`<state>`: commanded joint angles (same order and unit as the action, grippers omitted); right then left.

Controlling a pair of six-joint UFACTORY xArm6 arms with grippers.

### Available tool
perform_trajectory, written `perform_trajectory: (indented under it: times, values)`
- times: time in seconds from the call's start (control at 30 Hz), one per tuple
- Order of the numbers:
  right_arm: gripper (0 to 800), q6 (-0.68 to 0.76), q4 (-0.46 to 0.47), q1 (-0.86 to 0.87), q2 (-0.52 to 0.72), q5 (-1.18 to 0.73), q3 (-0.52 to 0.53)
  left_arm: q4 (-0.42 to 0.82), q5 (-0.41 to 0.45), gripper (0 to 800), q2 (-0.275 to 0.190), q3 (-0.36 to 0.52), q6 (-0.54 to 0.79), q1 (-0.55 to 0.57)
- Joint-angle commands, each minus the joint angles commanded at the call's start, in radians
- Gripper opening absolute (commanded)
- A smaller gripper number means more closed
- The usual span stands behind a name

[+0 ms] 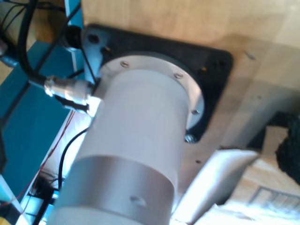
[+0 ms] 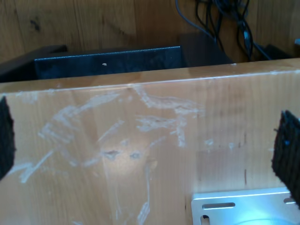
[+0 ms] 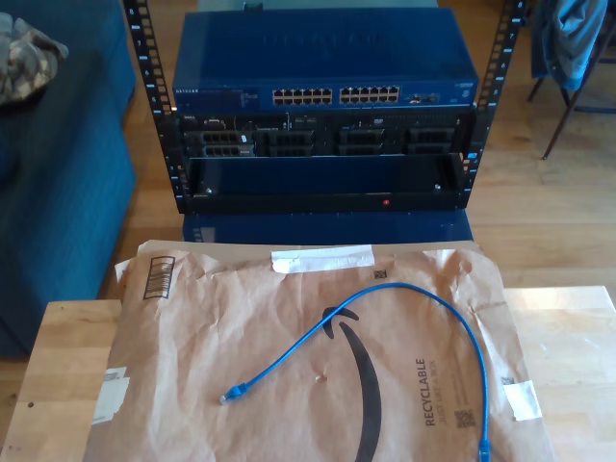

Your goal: Grab the cable and plug it in

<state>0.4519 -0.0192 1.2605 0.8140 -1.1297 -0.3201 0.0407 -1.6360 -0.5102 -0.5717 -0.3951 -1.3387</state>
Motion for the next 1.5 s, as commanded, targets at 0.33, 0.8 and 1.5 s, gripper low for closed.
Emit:
perform_trajectory:
  times: [0.33, 0.8, 1.5]
  values:
    - [793, 0.232, 0.0, -0.199, -0.218, -0.124, -0.199, -0.012, 0.006, 800, 0.006, -0.026, -0.13, 0.126]
    - [798, 0.594, 0.0, -0.724, -0.345, -0.158, -0.33, -0.161, 0.014, 800, 0.052, -0.1, -0.546, 0.531]
    - [799, 1.25, -0.011, -1.691, -0.43, 0.008, -0.463, -0.281, 0.097, 800, 0.068, -0.06, -0.724, 0.744]
